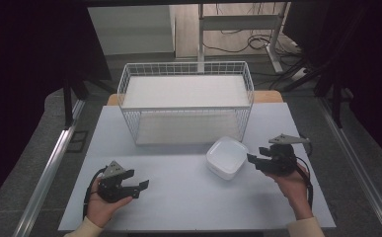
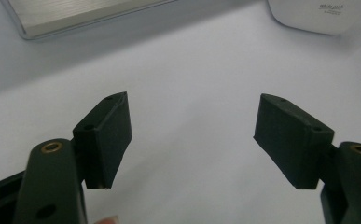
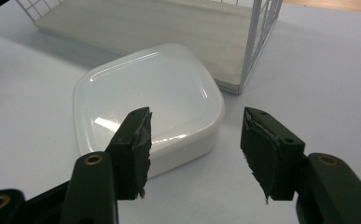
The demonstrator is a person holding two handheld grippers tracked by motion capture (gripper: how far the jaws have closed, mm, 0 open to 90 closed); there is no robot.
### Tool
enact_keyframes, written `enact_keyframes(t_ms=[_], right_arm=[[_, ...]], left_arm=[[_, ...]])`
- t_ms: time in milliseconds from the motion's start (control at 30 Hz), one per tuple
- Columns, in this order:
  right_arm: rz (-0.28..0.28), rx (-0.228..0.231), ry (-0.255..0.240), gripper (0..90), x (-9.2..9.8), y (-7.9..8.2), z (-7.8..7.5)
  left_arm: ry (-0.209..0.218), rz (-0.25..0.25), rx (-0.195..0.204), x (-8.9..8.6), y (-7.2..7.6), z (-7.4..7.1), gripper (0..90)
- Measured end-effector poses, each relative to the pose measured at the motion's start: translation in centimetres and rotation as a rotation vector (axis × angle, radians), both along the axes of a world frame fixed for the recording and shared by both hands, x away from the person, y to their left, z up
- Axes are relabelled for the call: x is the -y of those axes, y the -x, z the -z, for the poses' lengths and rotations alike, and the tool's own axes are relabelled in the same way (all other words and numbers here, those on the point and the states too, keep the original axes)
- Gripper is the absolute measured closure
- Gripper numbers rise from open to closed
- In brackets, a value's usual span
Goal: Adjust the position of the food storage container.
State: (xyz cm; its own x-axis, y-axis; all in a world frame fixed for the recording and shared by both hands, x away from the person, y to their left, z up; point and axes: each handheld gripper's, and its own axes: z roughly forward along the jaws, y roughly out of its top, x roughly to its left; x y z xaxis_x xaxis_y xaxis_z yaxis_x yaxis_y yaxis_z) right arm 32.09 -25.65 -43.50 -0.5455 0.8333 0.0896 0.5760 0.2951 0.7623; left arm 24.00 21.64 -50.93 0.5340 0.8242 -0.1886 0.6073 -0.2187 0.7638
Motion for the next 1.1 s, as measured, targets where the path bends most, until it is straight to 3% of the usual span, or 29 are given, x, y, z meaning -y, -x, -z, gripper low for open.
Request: enact_keyframes(t_ms=[133, 300, 533, 833, 1100], right_arm=[[-0.010, -0.006, 0.020, 49.8, -0.3, -0.6, 0.1], [-0.032, -0.038, 0.050, 73.4, -0.5, -1.5, 0.3], [-0.058, -0.045, 0.080, 88.4, -0.9, -3.2, 0.4], [-0.075, -0.038, 0.106, 89.7, -1.4, -5.8, 1.0], [-0.086, -0.032, 0.176, 89.8, -1.9, -7.6, 2.2]], left_arm=[[-0.003, 0.003, -0.001, 0.0, -0.1, 0.0, 26.9], [-0.001, 0.008, 0.003, 0.1, 0.0, 0.0, 26.8], [-0.005, 0.012, -0.004, 0.2, -0.1, 0.1, 26.7], [-0.006, 0.009, -0.002, 0.2, -0.1, 0.1, 26.7], [-0.011, 0.016, -0.008, 0.3, -0.1, 0.2, 26.7]])
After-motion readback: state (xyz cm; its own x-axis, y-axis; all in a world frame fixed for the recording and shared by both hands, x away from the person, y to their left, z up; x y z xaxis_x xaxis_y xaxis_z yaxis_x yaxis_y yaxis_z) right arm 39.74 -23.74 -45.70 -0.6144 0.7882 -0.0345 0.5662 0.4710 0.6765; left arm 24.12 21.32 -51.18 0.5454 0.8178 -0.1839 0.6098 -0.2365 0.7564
